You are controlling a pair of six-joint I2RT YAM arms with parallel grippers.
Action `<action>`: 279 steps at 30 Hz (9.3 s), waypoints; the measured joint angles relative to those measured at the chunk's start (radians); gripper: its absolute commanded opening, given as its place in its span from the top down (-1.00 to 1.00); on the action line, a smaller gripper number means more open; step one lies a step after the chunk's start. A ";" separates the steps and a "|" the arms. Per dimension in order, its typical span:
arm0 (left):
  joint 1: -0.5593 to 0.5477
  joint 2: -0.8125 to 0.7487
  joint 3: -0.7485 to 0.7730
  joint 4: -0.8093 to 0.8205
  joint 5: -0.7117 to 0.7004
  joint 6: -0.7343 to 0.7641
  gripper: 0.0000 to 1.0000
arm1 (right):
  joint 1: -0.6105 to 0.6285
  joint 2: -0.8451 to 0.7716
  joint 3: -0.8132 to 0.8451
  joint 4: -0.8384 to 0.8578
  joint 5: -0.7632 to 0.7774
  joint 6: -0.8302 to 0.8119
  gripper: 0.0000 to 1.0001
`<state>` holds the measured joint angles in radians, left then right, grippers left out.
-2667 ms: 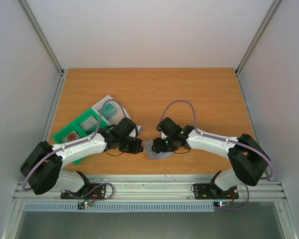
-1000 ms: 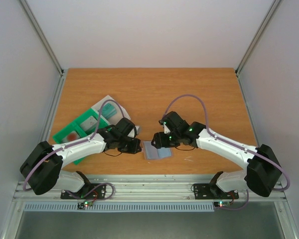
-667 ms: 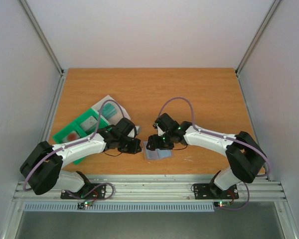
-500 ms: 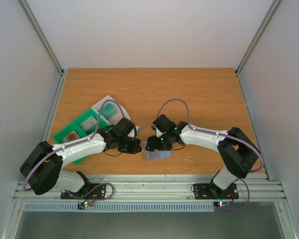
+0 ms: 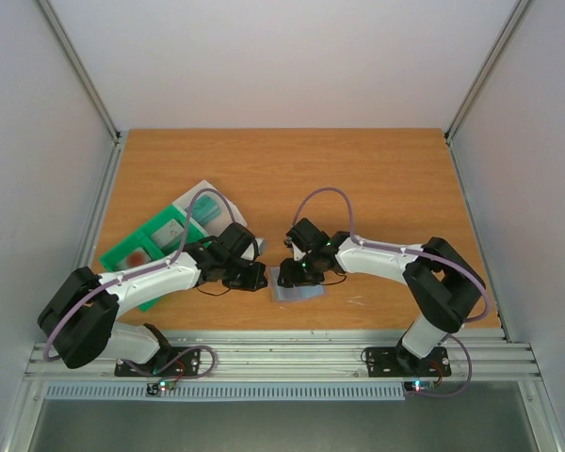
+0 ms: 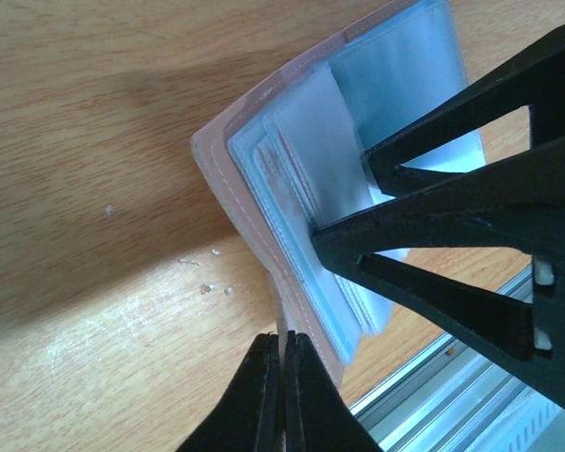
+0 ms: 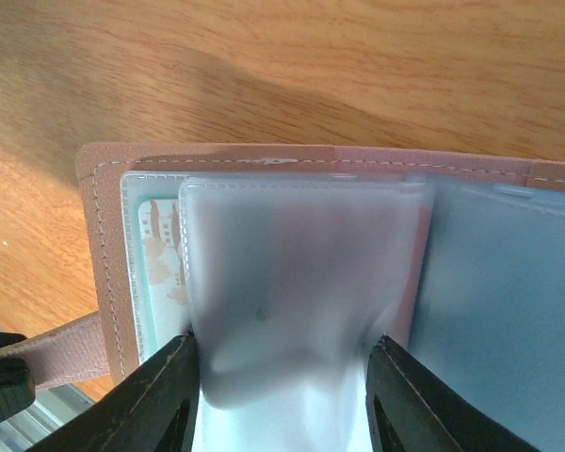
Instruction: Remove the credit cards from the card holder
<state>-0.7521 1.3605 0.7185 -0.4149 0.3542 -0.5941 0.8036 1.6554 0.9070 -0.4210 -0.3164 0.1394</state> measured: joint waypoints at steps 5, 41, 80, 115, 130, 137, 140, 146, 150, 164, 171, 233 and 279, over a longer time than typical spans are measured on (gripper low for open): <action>0.000 0.000 0.000 0.001 0.000 0.000 0.99 | 0.001 -0.020 -0.004 -0.009 0.023 -0.002 -0.23; 0.000 0.000 0.000 0.000 0.000 0.000 0.99 | 0.001 -0.094 -0.008 -0.065 0.011 -0.045 -0.27; 0.000 0.000 0.000 0.001 0.006 -0.001 0.99 | 0.001 -0.351 -0.052 -0.214 0.333 -0.026 0.19; 0.000 0.001 0.000 0.000 -0.014 0.000 0.99 | 0.053 -0.047 -0.080 0.058 0.012 0.002 0.16; 0.000 0.001 0.007 -0.052 -0.102 -0.001 0.53 | 0.060 -0.089 -0.142 0.079 0.080 0.053 0.59; 0.001 -0.059 0.023 -0.109 -0.179 -0.039 0.29 | 0.060 -0.175 -0.198 0.090 0.082 0.077 0.71; 0.001 -0.089 0.041 -0.108 -0.177 -0.060 0.20 | 0.054 -0.196 -0.198 0.095 0.083 0.079 0.79; 0.001 -0.090 0.047 -0.038 -0.109 -0.095 0.04 | 0.052 -0.195 -0.200 0.100 0.084 0.081 0.86; 0.001 -0.088 0.009 0.072 -0.051 -0.139 -0.12 | 0.052 -0.186 -0.212 0.101 0.085 0.081 0.93; 0.001 -0.046 -0.130 0.307 0.009 -0.269 -0.26 | 0.050 -0.153 -0.249 0.163 0.088 0.096 0.90; 0.023 -0.011 -0.145 0.366 0.047 -0.284 -0.28 | 0.050 -0.163 -0.254 0.167 0.064 0.117 0.87; 0.038 0.106 -0.139 0.486 0.079 -0.284 -0.49 | 0.049 -0.142 -0.275 0.257 0.046 0.175 0.93; 0.039 0.136 -0.210 0.659 0.183 -0.427 0.13 | 0.049 -0.203 -0.320 0.295 0.098 0.171 0.67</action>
<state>-0.7128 1.4963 0.5083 0.2440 0.5369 -1.0210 0.8524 1.4521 0.5869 -0.1261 -0.2184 0.3103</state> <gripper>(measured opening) 0.444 0.147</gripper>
